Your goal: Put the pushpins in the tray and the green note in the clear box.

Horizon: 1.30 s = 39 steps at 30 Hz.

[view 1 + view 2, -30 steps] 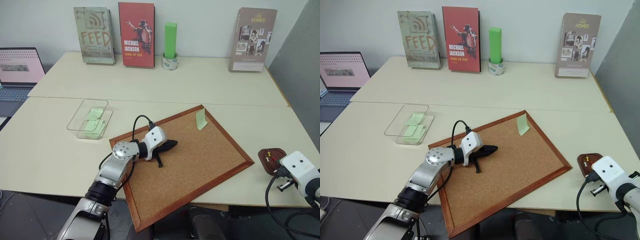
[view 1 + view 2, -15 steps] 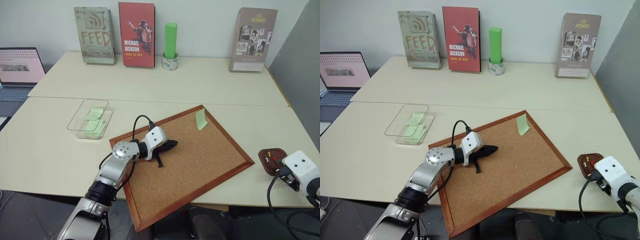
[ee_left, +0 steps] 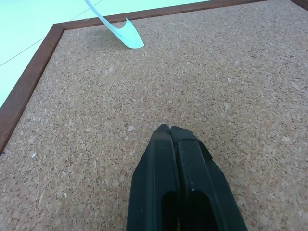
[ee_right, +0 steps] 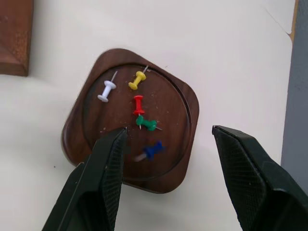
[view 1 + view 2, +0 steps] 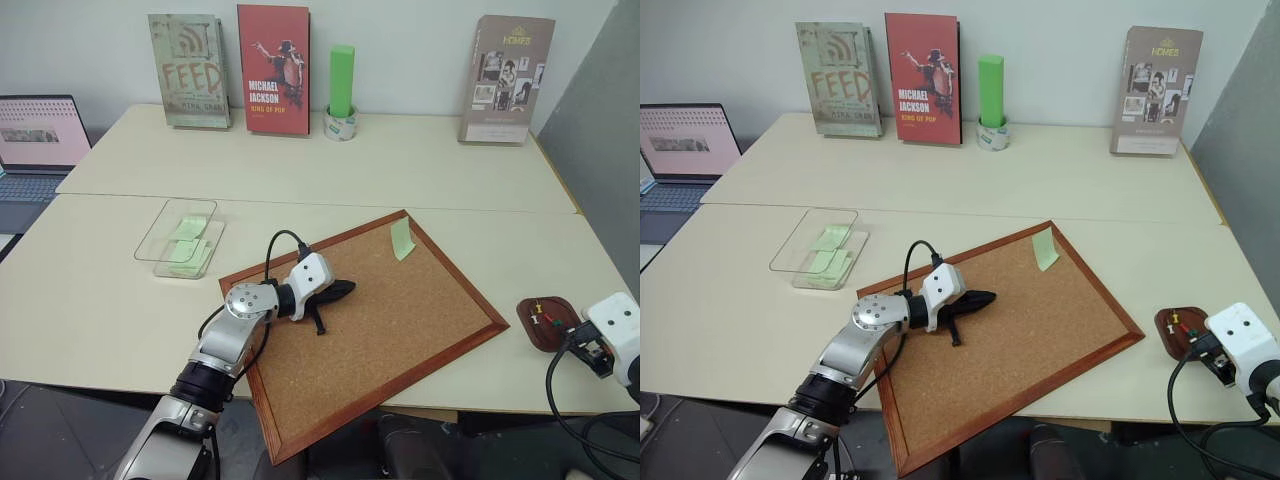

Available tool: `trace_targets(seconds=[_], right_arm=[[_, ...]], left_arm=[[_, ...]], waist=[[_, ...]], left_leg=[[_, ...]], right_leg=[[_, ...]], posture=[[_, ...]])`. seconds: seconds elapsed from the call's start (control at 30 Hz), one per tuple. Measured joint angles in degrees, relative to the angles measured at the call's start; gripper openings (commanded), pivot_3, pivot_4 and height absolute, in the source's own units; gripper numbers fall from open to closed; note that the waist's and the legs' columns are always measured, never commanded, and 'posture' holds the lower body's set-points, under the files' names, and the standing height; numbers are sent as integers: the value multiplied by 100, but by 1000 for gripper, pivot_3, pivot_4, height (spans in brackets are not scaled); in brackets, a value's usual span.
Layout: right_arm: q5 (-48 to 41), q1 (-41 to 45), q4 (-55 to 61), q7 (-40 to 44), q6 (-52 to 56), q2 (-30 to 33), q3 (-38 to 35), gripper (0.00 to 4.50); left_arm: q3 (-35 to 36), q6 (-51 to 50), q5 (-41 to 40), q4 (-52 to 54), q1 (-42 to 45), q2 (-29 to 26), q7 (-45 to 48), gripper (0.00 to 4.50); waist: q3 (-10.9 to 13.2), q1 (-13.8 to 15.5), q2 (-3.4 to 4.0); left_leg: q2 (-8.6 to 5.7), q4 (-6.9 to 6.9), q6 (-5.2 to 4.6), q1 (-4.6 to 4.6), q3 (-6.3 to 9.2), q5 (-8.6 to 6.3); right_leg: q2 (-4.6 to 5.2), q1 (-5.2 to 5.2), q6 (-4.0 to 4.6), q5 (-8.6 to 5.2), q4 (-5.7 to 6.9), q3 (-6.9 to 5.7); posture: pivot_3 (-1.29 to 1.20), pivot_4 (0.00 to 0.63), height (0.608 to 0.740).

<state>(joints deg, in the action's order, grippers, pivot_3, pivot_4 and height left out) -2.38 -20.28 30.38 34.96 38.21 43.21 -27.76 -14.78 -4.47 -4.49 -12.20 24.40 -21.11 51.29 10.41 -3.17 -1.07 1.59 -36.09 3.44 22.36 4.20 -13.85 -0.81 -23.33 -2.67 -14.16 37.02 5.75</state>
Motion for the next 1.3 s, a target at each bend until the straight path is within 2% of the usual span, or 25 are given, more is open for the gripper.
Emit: trace_targets(seconds=[0.33, 0.53, 0.67, 0.83, 1.0, 1.17, 1.2, 1.3], right_arm=[[-464, 162, 180, 0, 398, -138, -180, 2995], [-1208, 459, 798, 248, 351, -364, -165, 2995], [-1480, 762, 1100, 220, 371, -434, 70, 3082], [-1732, 1302, 1236, 98, 504, -462, 510, 3082], [-1895, 1749, 1249, -36, 627, -465, 937, 3082], [-1918, 1916, 1231, -185, 645, -551, 1433, 3082], [-1918, 1915, 1231, -203, 649, -552, 1461, 3082], [-1916, 1909, 1239, -287, 654, -555, 1557, 3082]], left_arm=[[6, -57, -22, 18, -8, 2, -26, 0], [126, -287, -150, 295, -179, -79, -52, 0], [407, -511, -362, 590, -284, -167, -79, 640], [828, -999, -996, 1050, -230, 64, -217, 1678], [830, -1274, -1139, 1233, 157, 135, -296, 2693], [554, -1436, -999, 898, 617, 356, -345, 3635], [523, -1447, -968, 849, 631, 371, -362, 3783], [386, -1506, -809, 539, 739, 509, -510, 3783]], waist=[[-1, -2, 1], [0, -26, 0], [5, 0, -7], [6, 19, -9], [6, 32, -9], [6, 38, -10], [6, 37, -10], [6, 43, -10]], left_leg=[[0, 0, 0, -4, 0, 0], [5, 2, 0, -9, 1, 0], [4, -2, 0, -1, 3, 0], [-1, -6, 0, 5, 5, 0], [-1, -5, 0, 5, 10, 0], [-5, -5, 0, 9, 10, 0], [-5, -5, 0, 10, 10, 0], [-4, -5, 0, 10, 12, 0]], right_leg=[[0, 3, -1, 1, 2, 1], [-5, 3, -21, 12, 8, -1], [-4, 2, -21, 12, 5, -2], [0, 1, -26, 15, 3, -3], [-2, 1, -28, 17, 4, -7], [-1, 1, -29, 17, 1, -7], [-1, 1, -30, 18, 0, -7], [-2, -1, -30, 18, 2, -8]], posture=[[0, 150, 740], [0, 150, 740], [0, 150, 740], [0, 150, 740], [0, 150, 740], [0, 150, 740], [0, 150, 740], [0, 150, 740]])
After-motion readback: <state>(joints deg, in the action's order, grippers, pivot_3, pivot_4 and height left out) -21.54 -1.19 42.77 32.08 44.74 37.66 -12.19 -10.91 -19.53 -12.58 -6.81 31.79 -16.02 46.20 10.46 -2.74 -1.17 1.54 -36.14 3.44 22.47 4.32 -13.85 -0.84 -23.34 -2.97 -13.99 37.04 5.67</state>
